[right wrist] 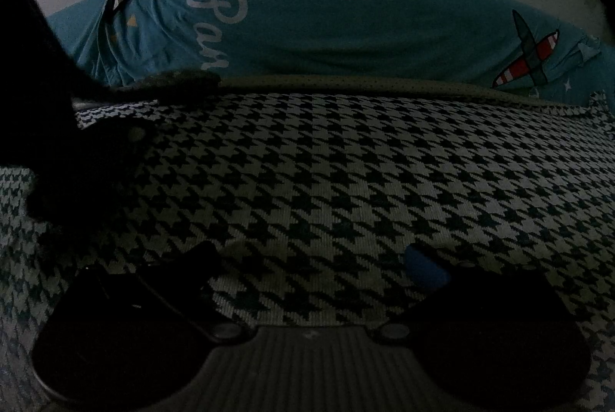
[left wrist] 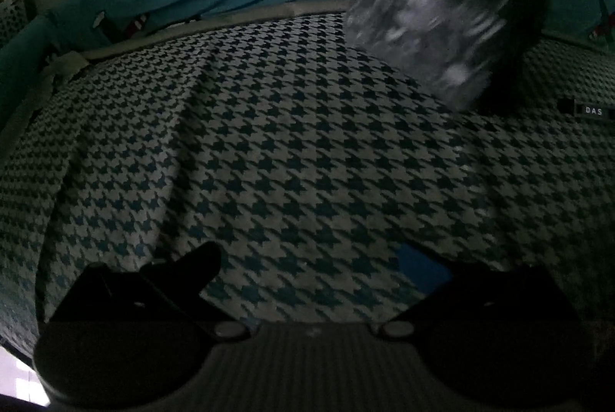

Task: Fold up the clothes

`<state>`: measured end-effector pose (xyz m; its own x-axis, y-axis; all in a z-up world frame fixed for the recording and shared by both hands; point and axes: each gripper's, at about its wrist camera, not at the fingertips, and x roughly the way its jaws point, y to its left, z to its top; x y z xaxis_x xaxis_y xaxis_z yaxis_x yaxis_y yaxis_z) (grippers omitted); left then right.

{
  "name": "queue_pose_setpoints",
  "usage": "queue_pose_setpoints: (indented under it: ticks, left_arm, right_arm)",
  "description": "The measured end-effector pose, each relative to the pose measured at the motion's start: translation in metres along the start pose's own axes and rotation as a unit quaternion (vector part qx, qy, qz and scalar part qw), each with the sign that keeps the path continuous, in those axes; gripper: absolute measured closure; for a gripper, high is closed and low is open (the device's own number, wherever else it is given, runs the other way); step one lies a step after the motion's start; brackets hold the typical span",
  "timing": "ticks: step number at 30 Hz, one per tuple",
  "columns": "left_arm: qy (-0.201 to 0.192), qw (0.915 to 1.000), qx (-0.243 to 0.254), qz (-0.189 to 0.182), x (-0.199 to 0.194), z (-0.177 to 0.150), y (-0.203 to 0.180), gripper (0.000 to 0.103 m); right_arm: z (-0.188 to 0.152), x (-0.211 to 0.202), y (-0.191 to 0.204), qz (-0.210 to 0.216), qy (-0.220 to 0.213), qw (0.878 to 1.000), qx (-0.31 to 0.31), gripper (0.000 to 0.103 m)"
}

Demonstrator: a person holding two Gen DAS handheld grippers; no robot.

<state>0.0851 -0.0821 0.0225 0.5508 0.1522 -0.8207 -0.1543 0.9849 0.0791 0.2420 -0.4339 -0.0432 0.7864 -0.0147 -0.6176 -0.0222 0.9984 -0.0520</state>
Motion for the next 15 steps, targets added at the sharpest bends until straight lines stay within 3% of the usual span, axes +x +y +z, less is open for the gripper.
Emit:
queue_pose_setpoints:
  ticks: [15]
  left_arm:
    - [0.003, 0.9997, 0.025, -0.007, 0.0019, -0.0042, -0.0012, 0.0]
  right_arm:
    - [0.0006, -0.0006, 0.0, 0.004, 0.001, 1.0, -0.001, 0.0]
